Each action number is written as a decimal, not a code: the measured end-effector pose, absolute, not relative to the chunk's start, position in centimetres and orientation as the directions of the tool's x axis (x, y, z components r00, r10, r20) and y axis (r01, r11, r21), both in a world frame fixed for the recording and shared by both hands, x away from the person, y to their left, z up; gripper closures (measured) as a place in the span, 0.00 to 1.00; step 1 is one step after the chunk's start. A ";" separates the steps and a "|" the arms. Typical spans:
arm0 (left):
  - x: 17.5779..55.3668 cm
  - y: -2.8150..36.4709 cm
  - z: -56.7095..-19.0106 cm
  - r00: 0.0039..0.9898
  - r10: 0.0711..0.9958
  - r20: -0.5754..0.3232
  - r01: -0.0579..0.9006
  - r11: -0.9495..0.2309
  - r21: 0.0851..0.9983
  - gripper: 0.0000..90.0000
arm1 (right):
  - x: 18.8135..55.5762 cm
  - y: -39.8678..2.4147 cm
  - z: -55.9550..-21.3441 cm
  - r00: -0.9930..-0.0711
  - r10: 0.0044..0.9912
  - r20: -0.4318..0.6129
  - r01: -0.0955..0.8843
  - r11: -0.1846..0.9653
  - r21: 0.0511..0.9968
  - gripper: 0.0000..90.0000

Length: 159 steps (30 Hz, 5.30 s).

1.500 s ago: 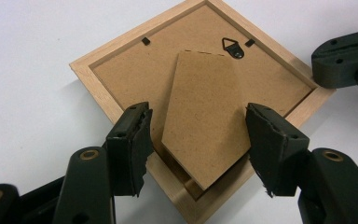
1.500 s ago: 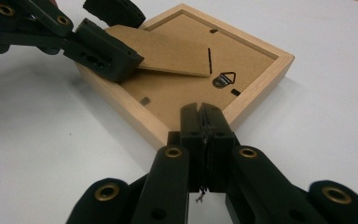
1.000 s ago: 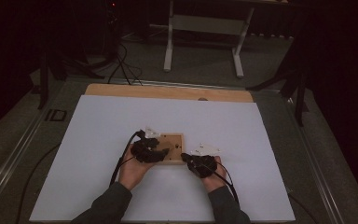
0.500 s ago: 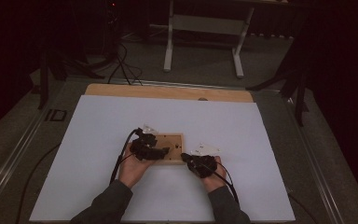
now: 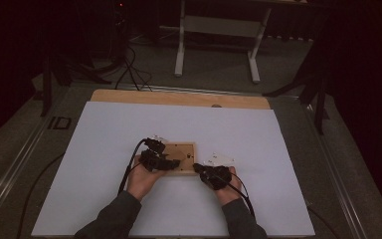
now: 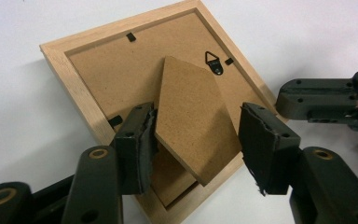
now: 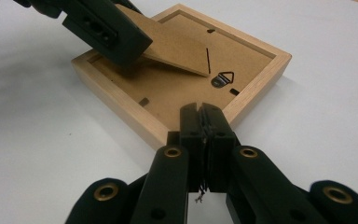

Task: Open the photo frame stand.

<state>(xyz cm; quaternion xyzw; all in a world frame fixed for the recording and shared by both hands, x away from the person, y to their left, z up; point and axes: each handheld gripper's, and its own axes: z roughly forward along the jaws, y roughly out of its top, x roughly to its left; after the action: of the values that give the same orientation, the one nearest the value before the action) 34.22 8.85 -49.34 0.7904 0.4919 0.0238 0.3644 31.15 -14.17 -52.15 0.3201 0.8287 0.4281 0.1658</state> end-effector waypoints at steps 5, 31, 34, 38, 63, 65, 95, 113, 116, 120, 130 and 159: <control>34.4 9.2 -49.3 0.503 0.787 -0.357 0.773 -0.225 0.593 0.56 | 31.1 -14.2 -52.1 -0.740 0.673 0.000 0.390 0.429 0.815 0.97; 34.0 9.1 -49.2 0.523 0.785 -0.333 0.749 -0.236 0.619 0.60 | 31.4 -14.6 -51.3 -0.744 0.668 0.022 0.407 0.426 0.808 0.81; 33.7 9.0 -49.1 0.532 0.787 -0.313 0.736 -0.246 0.631 0.60 | 31.4 -14.8 -51.0 -0.742 0.670 0.029 0.409 0.417 0.812 0.78; 33.5 8.9 -49.2 0.537 0.789 -0.298 0.725 -0.250 0.642 0.60 | 31.5 -15.0 -50.8 -0.742 0.669 0.033 0.411 0.416 0.811 0.76; 31.4 8.7 -49.4 0.554 0.806 -0.211 0.657 -0.267 0.705 0.60 | 31.6 -15.5 -50.0 -0.725 0.688 0.031 0.415 0.401 0.817 0.73; 31.2 8.7 -49.4 0.556 0.806 -0.204 0.652 -0.271 0.708 0.60 | 31.6 -15.5 -50.0 -0.727 0.686 0.033 0.415 0.401 0.817 0.72; 28.3 8.7 -49.6 0.609 0.793 -0.036 0.528 -0.370 0.765 0.60 | 31.9 -15.9 -49.0 -0.724 0.687 0.063 0.419 0.366 0.831 0.66; 26.2 8.8 -50.1 0.641 0.763 0.082 0.417 -0.436 0.797 0.60 | 32.6 -15.8 -48.7 -0.742 0.661 0.114 0.431 0.339 0.836 0.59; 25.9 9.0 -50.2 0.648 0.756 0.090 0.406 -0.443 0.799 0.60 | 32.8 -15.6 -48.7 -0.748 0.650 0.134 0.439 0.334 0.834 0.57; 25.6 9.1 -50.4 0.655 0.748 0.110 0.384 -0.454 0.804 0.60 | 33.2 -15.3 -48.7 -0.752 0.642 0.148 0.446 0.331 0.832 0.52; 24.9 9.4 -50.7 0.675 0.723 0.147 0.325 -0.471 0.820 0.60 | 34.3 -15.1 -49.4 -0.749 0.615 0.245 0.505 0.290 0.813 0.46; 25.9 10.4 -50.6 0.726 0.686 -0.056 0.433 -0.392 0.811 0.65 | 34.1 -14.7 -49.3 -0.778 0.573 0.259 0.475 0.265 0.839 0.60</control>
<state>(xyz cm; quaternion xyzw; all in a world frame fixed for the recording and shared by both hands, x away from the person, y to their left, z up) 25.90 10.45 -50.62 0.8216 0.3405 0.1456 0.4334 34.08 -14.68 -49.32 0.3300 0.7938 0.5085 0.0480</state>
